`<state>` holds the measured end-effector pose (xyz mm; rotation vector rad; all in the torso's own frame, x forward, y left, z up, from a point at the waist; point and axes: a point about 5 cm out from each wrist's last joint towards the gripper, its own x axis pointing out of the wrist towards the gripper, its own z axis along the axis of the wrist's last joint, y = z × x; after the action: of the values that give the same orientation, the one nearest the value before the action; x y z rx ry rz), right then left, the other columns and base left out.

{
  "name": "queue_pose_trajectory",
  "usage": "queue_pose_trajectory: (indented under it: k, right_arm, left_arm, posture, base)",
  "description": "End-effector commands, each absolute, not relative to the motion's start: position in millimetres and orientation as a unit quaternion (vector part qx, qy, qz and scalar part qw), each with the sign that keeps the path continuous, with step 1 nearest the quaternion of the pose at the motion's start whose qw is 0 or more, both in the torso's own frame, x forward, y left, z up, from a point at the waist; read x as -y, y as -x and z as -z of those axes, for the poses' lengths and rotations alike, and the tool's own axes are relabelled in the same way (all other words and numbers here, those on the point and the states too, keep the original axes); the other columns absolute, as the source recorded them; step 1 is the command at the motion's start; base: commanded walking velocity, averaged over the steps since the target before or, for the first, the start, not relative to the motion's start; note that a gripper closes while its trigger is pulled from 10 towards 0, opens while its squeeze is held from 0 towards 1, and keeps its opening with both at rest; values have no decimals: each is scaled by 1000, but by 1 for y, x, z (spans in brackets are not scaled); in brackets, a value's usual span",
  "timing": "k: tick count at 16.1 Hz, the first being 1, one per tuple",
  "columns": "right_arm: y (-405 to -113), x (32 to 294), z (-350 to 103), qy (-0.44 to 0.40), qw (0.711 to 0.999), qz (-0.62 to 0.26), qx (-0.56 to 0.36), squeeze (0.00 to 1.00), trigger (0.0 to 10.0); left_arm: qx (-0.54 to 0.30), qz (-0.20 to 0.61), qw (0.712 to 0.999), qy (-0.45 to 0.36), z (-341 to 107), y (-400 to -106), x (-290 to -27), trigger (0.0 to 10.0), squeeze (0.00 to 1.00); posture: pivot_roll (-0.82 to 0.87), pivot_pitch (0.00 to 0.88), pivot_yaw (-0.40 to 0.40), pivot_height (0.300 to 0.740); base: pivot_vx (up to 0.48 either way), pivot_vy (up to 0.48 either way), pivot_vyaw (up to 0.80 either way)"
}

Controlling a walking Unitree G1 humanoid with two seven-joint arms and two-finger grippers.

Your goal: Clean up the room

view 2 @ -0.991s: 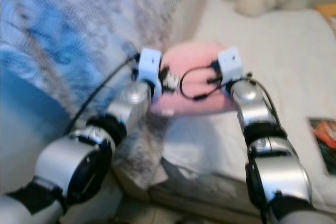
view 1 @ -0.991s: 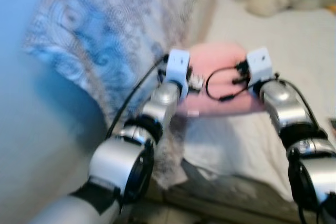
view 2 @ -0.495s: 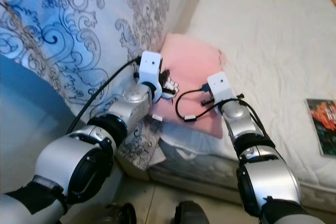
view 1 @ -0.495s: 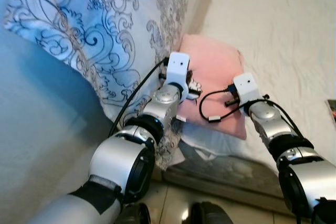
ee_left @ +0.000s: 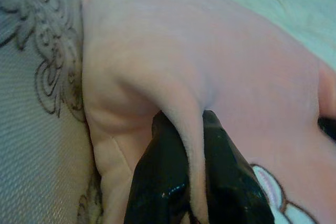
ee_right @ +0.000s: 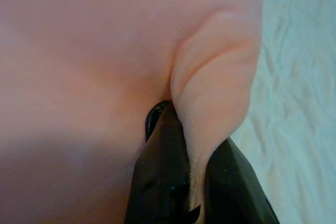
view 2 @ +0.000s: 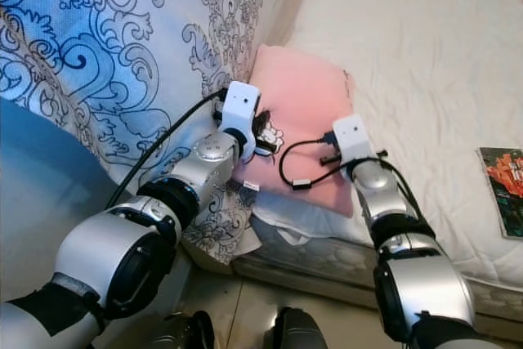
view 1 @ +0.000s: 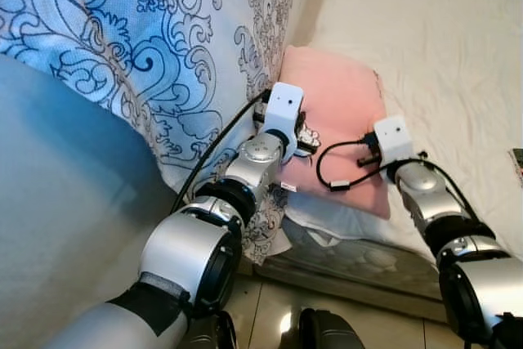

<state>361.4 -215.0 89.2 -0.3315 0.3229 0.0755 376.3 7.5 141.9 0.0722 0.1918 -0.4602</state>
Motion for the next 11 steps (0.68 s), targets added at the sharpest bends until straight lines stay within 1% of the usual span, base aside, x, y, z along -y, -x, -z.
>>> queue_pose_trajectory:
  k: [1, 3, 4, 5, 6, 7, 9, 11]
  right_arm:
    - [-332, 254, -54, 129, 956, 49, -261, 0, 10000]
    - [-328, 248, -46, 125, 954, 45, -268, 0, 10000]
    - [-325, 241, -39, 109, 954, 44, -275, 0, 10000]
    - [-321, 238, -34, 107, 953, 43, -280, 0, 10000]
    - [-319, 238, -32, 103, 953, 49, -281, 0, 10000]
    - [-317, 238, -29, 95, 953, 59, -281, 1000, 10000]
    - [-316, 234, -27, 88, 956, 73, -269, 1000, 10000]
    - [-317, 230, -30, 77, 964, 88, -240, 1000, 10000]
  left_arm:
    - [-111, 258, 960, -17, -117, -346, 32, 10000, 0]
    - [-104, 256, 960, -39, -114, -348, 24, 10000, 0]
    - [-86, 252, 962, -51, -121, -355, 16, 10000, 0]
    - [-77, 254, 963, -47, -127, -359, 15, 10000, 0]
    - [-76, 257, 963, -44, -127, -358, 16, 10000, 1000]
    - [-76, 262, 961, -35, -126, -356, 18, 10000, 1000]
    - [-60, 263, 962, -42, -126, -356, 13, 10000, 1000]
    - [-23, 262, 963, -54, -135, -364, 0, 10000, 1000]
  posture:
    - [-154, 204, 24, 740]
    - [-153, 197, 24, 740]
    - [-142, 182, 23, 740]
    - [-125, 165, 21, 740]
    - [-113, 147, 22, 740]
    - [-105, 130, 21, 740]
    - [-79, 70, 8, 740]
    - [-57, 6, 2, 740]
  base:
    - [0, 0, 0]
    - [0, 0, 0]
    - [0, 0, 0]
    - [0, 0, 0]
    - [0, 0, 0]
    - [0, 0, 0]
    - [0, 0, 0]
    - [0, 0, 0]
